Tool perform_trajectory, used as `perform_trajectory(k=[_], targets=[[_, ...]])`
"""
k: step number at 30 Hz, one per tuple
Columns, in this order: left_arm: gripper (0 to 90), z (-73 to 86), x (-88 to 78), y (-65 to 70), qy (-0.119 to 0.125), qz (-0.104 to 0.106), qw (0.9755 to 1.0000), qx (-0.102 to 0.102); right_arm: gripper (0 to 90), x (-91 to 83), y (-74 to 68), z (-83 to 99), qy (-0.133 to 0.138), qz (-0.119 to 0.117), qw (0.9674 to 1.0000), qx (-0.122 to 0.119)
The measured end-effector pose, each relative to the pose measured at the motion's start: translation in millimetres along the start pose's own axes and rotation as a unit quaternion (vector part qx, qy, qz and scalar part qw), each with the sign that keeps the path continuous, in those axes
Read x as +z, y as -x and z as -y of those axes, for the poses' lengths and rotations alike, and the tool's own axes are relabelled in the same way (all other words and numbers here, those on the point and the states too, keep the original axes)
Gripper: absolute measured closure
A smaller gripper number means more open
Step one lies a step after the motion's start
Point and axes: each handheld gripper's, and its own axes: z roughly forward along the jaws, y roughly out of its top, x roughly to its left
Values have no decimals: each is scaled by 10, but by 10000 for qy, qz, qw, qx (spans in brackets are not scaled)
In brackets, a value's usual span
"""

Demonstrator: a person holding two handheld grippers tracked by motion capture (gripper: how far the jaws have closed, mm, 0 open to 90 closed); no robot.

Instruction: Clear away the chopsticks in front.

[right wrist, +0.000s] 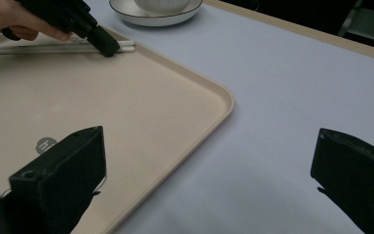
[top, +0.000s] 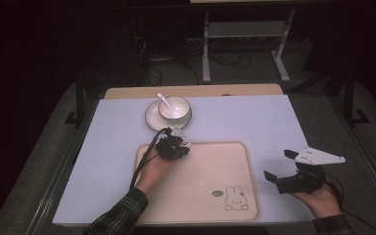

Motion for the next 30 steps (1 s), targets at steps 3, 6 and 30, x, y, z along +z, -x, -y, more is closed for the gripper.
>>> perform_trajectory(k=[3,6,30], targets=[[897,-40,31,-13,-12,31,10000,16,0,2,13,7,5,-7,10000,2],[898,-94,70,-54,-43,157,9999,-55,0,-4,22,12,13,0,10000,29],[897,172,-211,-440,-204,-124,9985,-501,0,-8,9,0,33,5,10000,2]])
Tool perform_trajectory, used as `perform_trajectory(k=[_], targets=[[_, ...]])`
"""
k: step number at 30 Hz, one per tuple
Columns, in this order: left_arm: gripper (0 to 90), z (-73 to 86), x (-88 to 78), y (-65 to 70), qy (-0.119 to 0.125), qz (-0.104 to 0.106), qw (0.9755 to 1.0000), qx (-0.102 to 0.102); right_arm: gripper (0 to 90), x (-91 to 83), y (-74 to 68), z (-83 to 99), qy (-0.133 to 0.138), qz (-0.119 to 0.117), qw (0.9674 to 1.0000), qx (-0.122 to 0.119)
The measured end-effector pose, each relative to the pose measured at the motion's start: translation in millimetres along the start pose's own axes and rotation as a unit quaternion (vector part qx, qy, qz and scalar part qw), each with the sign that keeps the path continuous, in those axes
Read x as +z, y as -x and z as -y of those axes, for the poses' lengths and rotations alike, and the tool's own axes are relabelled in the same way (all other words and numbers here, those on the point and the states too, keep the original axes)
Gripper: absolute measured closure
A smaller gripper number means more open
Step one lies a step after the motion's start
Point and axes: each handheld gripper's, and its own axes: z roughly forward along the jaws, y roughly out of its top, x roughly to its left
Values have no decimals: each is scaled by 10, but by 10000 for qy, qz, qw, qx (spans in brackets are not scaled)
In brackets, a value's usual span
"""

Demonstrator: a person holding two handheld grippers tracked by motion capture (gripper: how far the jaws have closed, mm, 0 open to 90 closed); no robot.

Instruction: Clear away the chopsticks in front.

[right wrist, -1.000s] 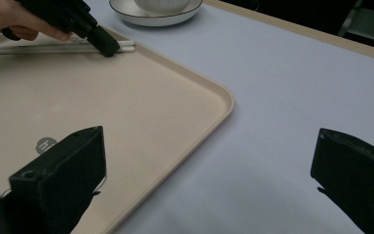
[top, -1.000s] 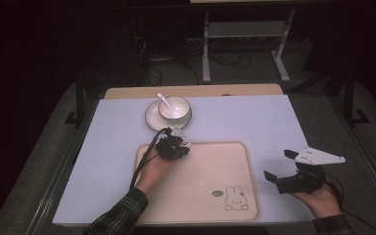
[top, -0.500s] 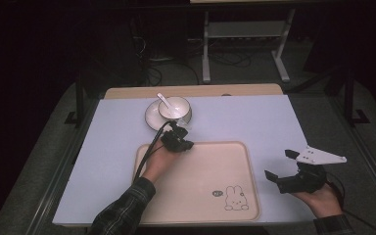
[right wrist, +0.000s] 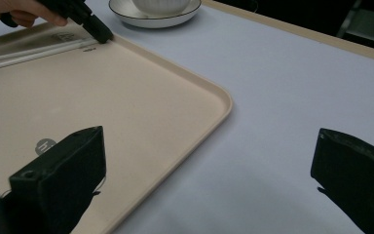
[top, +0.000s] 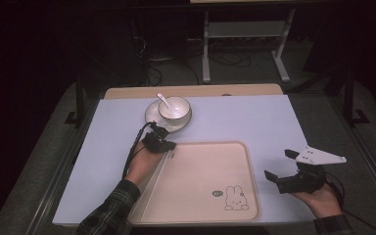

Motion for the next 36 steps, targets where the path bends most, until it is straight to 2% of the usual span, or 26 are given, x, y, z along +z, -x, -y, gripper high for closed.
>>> perform_trajectory(k=[4,6,9,15,22,25,29,31,32,33,36], targets=[[897,70,-66,-14,-13,17,10000,-22,0,-10,-2,-3,19,10,10000,7],[897,163,-133,0,-55,60,10000,0,0,-14,0,-2,27,18,10000,12],[897,248,-216,5,-135,-43,9999,69,0,-16,5,-1,31,15,10000,16],[897,418,-353,-7,-149,-41,9999,-11,0,-17,-2,-4,30,20,10000,4],[896,530,-444,-65,-94,-26,9999,-116,0,-13,-1,-2,22,20,10000,-7],[878,526,-511,-53,116,106,9998,-143,0,-12,-8,-3,10,9,10000,-16],[785,512,-697,37,530,250,9983,9,0,-16,-7,-3,27,0,10000,-14],[679,528,-803,92,745,256,9968,103,0,-15,-4,-3,30,-3,10000,-9],[633,528,-803,92,745,256,9968,103,0,-15,-4,-3,30,-3,10000,-9],[588,563,-905,142,885,219,9957,163,0,-11,-5,-3,26,-11,10000,-13],[439,622,-991,179,1000,202,9946,189,0,-11,-14,-6,16,-17,10000,-39]])
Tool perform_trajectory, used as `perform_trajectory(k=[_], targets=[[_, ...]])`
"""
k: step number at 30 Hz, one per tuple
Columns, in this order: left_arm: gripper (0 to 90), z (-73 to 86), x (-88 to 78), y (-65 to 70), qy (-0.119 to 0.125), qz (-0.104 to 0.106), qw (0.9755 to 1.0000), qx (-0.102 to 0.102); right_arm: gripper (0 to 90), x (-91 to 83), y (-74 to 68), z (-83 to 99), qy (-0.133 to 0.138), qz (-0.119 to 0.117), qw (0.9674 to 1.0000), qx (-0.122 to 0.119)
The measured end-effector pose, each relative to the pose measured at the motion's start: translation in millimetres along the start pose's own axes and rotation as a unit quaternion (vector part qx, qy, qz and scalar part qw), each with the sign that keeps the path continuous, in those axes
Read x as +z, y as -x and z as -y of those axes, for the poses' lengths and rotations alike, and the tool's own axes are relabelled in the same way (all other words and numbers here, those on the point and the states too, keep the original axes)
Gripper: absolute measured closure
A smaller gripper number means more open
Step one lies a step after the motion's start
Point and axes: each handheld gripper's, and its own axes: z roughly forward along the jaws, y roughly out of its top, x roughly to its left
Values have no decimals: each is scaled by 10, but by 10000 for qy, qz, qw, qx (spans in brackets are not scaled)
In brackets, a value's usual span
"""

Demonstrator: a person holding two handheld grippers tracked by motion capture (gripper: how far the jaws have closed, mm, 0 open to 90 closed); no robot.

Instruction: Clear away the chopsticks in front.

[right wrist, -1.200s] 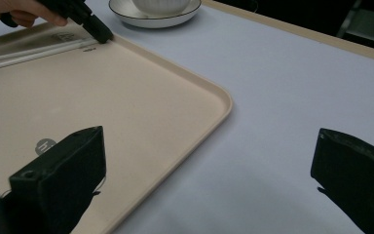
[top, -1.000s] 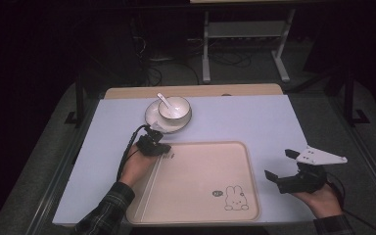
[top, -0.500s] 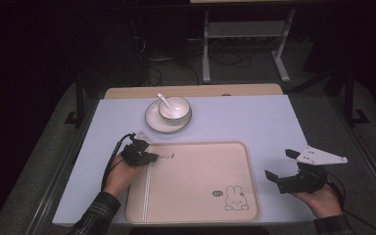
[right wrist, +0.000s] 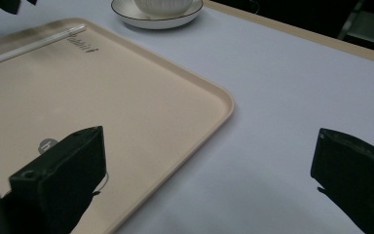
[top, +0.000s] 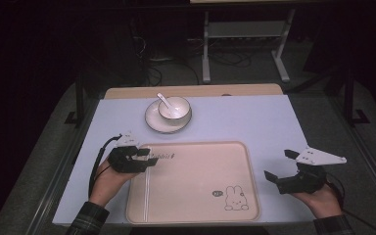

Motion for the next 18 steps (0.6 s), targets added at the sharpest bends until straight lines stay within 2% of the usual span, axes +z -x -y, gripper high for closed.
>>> perform_trajectory(k=[4,8,9,13,16,18], targets=[[297,158,-192,71,139,-36,9998,154,0,4,-9,-4,1,-12,10000,-9],[201,261,-273,87,176,-78,9995,259,0,3,-13,-4,12,-29,10000,-10],[186,329,-304,99,159,-170,9992,324,0,4,-15,-3,14,-41,10000,-13],[147,439,-363,99,124,-212,9990,382,0,8,-17,-5,19,-58,10000,-28],[128,495,-398,94,160,-261,9988,395,0,8,-19,-6,19,-60,10000,-35],[128,559,-442,73,199,-271,9989,332,0,11,-21,-6,13,-65,10000,-34]])
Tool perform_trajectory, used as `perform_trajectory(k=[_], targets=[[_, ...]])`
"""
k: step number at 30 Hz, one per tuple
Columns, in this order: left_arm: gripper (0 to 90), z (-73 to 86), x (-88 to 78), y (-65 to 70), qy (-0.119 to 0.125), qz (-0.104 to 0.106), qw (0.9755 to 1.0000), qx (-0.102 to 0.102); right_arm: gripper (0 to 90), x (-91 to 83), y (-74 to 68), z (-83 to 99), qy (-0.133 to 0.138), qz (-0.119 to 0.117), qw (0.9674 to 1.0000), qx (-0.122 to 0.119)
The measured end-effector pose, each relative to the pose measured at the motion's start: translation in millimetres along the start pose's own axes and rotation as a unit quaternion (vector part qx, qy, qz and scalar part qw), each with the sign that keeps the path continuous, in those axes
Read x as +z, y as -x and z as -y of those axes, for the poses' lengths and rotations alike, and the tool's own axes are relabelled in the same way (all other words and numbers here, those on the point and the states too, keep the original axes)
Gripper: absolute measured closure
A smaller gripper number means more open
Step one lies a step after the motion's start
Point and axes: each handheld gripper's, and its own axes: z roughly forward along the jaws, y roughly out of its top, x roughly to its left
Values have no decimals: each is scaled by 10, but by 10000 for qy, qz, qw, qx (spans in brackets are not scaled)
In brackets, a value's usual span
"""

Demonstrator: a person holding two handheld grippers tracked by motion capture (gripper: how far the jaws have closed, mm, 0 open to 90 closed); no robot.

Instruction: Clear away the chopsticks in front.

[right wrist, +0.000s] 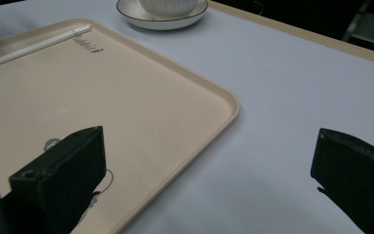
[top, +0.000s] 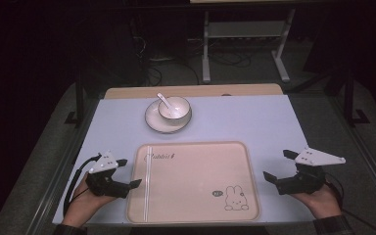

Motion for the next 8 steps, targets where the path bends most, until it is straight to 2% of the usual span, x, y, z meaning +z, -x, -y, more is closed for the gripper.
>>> perform_trajectory(k=[8], targets=[[131,4,-43,-25,194,-26,9998,-67,0,4,-10,-1,-16,-13,10000,-13]])
